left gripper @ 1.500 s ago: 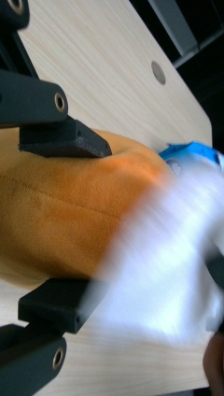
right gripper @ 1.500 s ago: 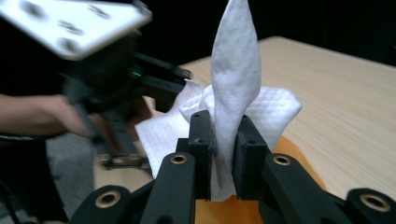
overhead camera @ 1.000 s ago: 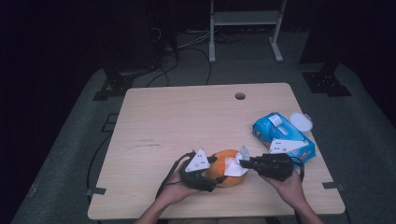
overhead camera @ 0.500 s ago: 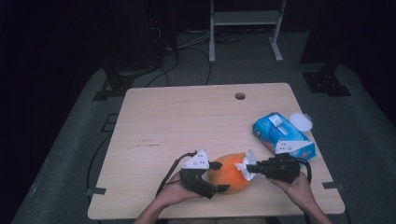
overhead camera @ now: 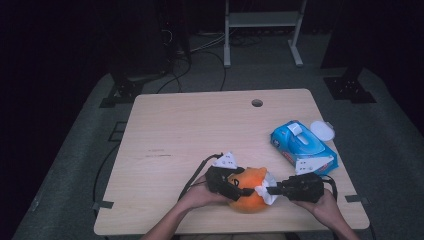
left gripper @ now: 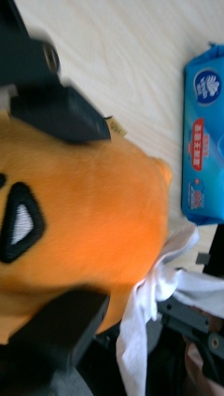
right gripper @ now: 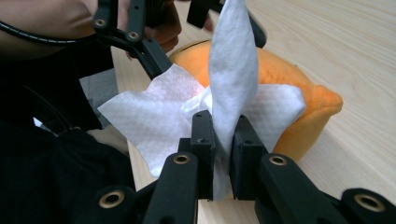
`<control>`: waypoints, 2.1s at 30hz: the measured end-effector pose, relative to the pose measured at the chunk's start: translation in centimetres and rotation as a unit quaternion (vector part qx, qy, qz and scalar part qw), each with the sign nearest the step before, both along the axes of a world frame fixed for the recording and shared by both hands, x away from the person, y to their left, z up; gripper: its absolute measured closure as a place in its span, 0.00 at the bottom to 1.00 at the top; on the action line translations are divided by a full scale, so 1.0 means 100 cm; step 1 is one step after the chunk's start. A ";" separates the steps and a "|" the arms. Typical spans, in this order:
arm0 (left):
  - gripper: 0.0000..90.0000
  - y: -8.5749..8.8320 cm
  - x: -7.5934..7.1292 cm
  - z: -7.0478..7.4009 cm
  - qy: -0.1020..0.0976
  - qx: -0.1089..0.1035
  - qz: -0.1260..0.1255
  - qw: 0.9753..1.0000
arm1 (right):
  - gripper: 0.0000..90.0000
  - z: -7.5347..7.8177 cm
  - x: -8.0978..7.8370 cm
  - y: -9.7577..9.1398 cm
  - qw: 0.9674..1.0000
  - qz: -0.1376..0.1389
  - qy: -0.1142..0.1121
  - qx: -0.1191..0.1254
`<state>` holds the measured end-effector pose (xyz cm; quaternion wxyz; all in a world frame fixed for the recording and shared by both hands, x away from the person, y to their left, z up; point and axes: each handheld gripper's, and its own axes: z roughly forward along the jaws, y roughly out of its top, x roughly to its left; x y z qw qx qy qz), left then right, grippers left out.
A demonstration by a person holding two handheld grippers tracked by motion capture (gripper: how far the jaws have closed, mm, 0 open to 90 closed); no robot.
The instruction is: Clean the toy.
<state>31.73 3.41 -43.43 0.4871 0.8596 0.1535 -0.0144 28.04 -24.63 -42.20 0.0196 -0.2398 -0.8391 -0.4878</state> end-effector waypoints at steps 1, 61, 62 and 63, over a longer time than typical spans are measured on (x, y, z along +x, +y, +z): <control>0.33 0.001 -0.001 0.000 -0.003 -0.002 0.001 1.000 | 0.90 0.000 0.000 -0.002 1.000 0.000 0.002 0.001; 0.14 0.083 0.024 0.038 -0.094 0.029 0.150 0.984 | 0.46 -0.009 0.014 -0.037 0.992 -0.116 -0.024 -0.052; 0.14 0.088 0.022 0.037 -0.091 0.024 0.156 0.983 | 0.46 -0.009 0.014 -0.037 0.992 -0.116 -0.024 -0.051; 0.14 0.088 0.022 0.037 -0.091 0.024 0.156 0.983 | 0.46 -0.009 0.014 -0.037 0.992 -0.116 -0.024 -0.051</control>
